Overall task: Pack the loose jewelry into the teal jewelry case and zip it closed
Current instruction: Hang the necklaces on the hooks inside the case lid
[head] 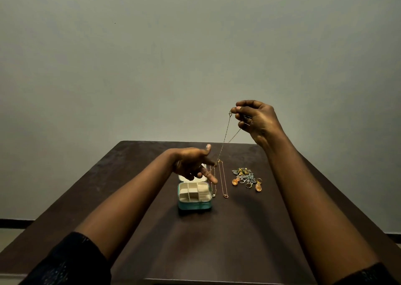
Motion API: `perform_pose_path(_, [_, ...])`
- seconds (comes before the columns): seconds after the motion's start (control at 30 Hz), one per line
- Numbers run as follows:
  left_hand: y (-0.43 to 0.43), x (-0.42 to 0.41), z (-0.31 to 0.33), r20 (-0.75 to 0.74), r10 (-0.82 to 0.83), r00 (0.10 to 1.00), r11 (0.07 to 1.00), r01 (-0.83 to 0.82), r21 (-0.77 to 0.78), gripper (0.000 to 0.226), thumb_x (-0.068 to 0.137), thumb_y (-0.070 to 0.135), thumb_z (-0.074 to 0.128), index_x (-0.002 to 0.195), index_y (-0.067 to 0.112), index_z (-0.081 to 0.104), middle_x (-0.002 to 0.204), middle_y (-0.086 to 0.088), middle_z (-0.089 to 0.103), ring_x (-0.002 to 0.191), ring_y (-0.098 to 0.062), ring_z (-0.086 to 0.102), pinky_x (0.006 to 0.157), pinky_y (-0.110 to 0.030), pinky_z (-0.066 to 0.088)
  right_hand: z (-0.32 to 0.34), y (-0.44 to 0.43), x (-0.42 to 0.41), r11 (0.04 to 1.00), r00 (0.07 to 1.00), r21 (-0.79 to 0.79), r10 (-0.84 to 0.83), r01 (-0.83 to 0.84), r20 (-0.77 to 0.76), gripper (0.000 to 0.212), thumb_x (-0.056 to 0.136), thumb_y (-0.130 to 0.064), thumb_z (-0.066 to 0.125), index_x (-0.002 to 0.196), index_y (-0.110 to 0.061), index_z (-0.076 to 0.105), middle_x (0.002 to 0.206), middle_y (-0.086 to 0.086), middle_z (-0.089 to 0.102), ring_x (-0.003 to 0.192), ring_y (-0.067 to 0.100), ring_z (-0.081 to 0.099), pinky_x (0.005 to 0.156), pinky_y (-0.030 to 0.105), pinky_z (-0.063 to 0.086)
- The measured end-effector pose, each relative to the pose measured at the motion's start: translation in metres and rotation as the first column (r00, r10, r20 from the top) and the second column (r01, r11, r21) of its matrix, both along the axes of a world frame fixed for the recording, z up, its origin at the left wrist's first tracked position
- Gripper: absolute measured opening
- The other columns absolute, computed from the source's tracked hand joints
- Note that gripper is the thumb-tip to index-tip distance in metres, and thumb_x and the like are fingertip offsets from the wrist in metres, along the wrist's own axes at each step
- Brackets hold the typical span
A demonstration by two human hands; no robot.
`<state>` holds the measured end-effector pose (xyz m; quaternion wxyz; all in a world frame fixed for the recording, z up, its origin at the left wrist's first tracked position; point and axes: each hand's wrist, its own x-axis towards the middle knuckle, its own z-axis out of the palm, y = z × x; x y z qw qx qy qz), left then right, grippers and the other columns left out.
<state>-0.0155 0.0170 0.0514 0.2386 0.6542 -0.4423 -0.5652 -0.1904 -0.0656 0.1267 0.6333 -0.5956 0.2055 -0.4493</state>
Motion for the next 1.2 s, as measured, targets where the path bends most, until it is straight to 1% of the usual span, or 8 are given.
perform_pose_path(0.1, [0.000,0.007,-0.008,-0.202,0.179,0.963,0.965,-0.212,-0.154,0.068,0.093,0.064,0.013,0.143,0.022,0.033,0.106,-0.004,0.068,0.057,-0.009,0.035,0.054,-0.024,0.026,0.003,0.003,0.000,1.000,1.000,-0.023,0.006,-0.006,-0.012,0.017,0.085,0.003,0.058,0.082,-0.012,0.064,0.078,0.007,0.068,0.064,0.011,0.060,0.053,0.021,0.045])
perform_pose_path(0.17, [-0.002,0.012,-0.013,-0.397,0.248,0.884,0.907,-0.356,-0.225,0.065,0.094,0.062,0.018,0.139,0.020,0.037,0.113,-0.004,0.065,0.056,-0.009,0.040,0.052,-0.022,0.032,0.004,0.004,0.001,0.999,0.999,-0.040,0.018,-0.019,-0.031,0.016,0.085,0.003,0.058,0.083,-0.012,0.063,0.077,0.006,0.068,0.064,0.011,0.060,0.053,0.021,0.045])
perform_pose_path(0.23, [-0.004,0.015,-0.017,-0.590,0.242,0.770,0.847,-0.465,-0.259,0.063,0.095,0.060,0.020,0.137,0.018,0.041,0.124,-0.002,0.060,0.050,-0.008,0.044,0.046,-0.020,0.037,0.004,0.006,0.002,0.998,0.997,-0.054,0.042,-0.045,-0.059,0.015,0.085,0.003,0.058,0.084,-0.012,0.063,0.077,0.006,0.069,0.063,0.011,0.060,0.053,0.021,0.045])
perform_pose_path(0.33, [-0.004,0.013,-0.018,-0.715,0.172,0.677,0.803,-0.517,-0.297,0.059,0.095,0.058,0.020,0.128,0.018,0.049,0.139,0.000,0.051,0.045,-0.008,0.042,0.045,-0.018,0.038,0.000,0.009,0.004,0.991,0.987,-0.094,0.085,-0.098,-0.136,0.013,0.086,0.001,0.059,0.086,-0.011,0.063,0.079,0.006,0.068,0.065,0.012,0.060,0.054,0.021,0.044])
perform_pose_path(0.47, [0.001,0.010,-0.014,-0.688,0.085,0.721,0.853,-0.409,-0.324,0.059,0.095,0.057,0.021,0.119,0.017,0.057,0.125,-0.002,0.062,0.047,-0.006,0.041,0.046,-0.018,0.035,-0.003,0.011,0.007,0.973,0.965,-0.164,0.125,-0.165,-0.232,0.011,0.087,-0.001,0.058,0.086,-0.011,0.063,0.080,0.007,0.068,0.066,0.012,0.059,0.056,0.023,0.041])
perform_pose_path(0.7, [0.011,0.003,0.001,-0.517,-0.006,0.856,0.925,-0.192,-0.328,0.049,0.088,0.049,0.036,0.111,0.013,0.060,0.103,-0.002,0.070,0.046,-0.002,0.038,0.048,-0.016,0.028,-0.011,0.009,0.013,0.964,0.944,-0.195,0.116,-0.182,-0.310,0.011,0.087,-0.002,0.059,0.087,-0.012,0.064,0.082,0.007,0.069,0.071,0.015,0.059,0.057,0.023,0.041])
perform_pose_path(1.0, [0.014,0.011,0.006,-0.474,-0.082,0.877,0.929,-0.105,-0.356,0.043,0.089,0.050,0.033,0.110,0.022,0.058,0.090,-0.007,0.073,0.038,-0.002,0.035,0.046,-0.019,0.019,-0.032,0.004,0.018,0.987,0.961,-0.128,0.057,-0.095,-0.269,0.010,0.088,-0.003,0.056,0.090,-0.012,0.062,0.082,0.004,0.067,0.072,0.014,0.057,0.059,0.026,0.040])
perform_pose_path(1.2, [0.014,0.017,0.008,-0.504,-0.102,0.858,0.934,-0.091,-0.344,0.046,0.090,0.049,0.032,0.116,0.019,0.055,0.090,-0.010,0.073,0.034,0.000,0.036,0.042,-0.015,0.021,-0.056,0.003,0.024,0.989,0.933,0.012,0.145,-0.150,-0.330,0.012,0.089,-0.001,0.054,0.090,-0.010,0.061,0.085,0.007,0.065,0.073,0.015,0.061,0.060,0.025,0.049])
